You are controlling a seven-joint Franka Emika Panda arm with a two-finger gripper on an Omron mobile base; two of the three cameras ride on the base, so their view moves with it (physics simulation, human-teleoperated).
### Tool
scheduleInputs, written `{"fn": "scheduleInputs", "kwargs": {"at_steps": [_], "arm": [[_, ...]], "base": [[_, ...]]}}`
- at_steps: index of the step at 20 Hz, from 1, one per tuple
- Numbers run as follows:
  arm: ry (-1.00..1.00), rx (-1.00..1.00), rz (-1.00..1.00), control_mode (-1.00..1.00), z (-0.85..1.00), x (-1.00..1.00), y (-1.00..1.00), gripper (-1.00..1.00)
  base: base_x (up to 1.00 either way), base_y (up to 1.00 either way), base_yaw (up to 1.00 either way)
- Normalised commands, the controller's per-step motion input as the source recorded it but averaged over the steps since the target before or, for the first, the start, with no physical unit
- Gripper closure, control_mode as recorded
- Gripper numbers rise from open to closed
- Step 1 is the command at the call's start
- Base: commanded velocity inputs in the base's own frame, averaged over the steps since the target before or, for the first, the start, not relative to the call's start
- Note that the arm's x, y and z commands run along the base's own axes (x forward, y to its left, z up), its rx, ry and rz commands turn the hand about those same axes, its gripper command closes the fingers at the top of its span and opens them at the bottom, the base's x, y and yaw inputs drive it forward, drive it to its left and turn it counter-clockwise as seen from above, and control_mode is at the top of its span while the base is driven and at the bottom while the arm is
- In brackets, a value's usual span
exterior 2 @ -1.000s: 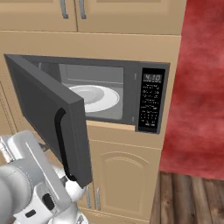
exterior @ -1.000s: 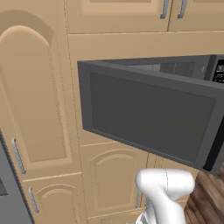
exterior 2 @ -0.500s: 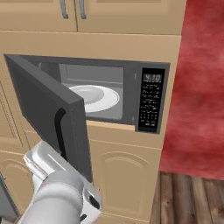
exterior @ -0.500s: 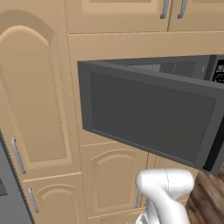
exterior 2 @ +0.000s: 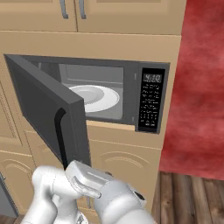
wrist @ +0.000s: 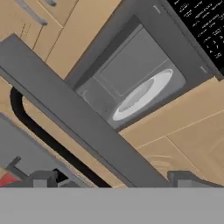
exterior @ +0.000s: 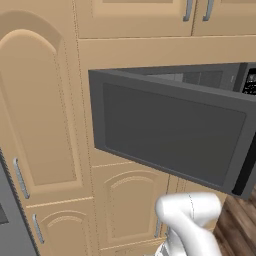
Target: Pick the marshmallow from the counter and place it in the microwave. Then turn on the microwave.
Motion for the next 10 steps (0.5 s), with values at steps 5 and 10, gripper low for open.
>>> {"fn": "scheduleInputs", "kwargs": {"at_steps": [5, 10], "arm": [[-0.10, 0.00, 0.24, -1.00, -0.21, 0.48, -0.20, -1.00], [-0.08, 0.00, 0.16, -1.00, -0.23, 0.61, 0.02, -1.00]], "base": [[0.00, 0.00, 0.00], [0.00, 0.00, 0.00]]}}
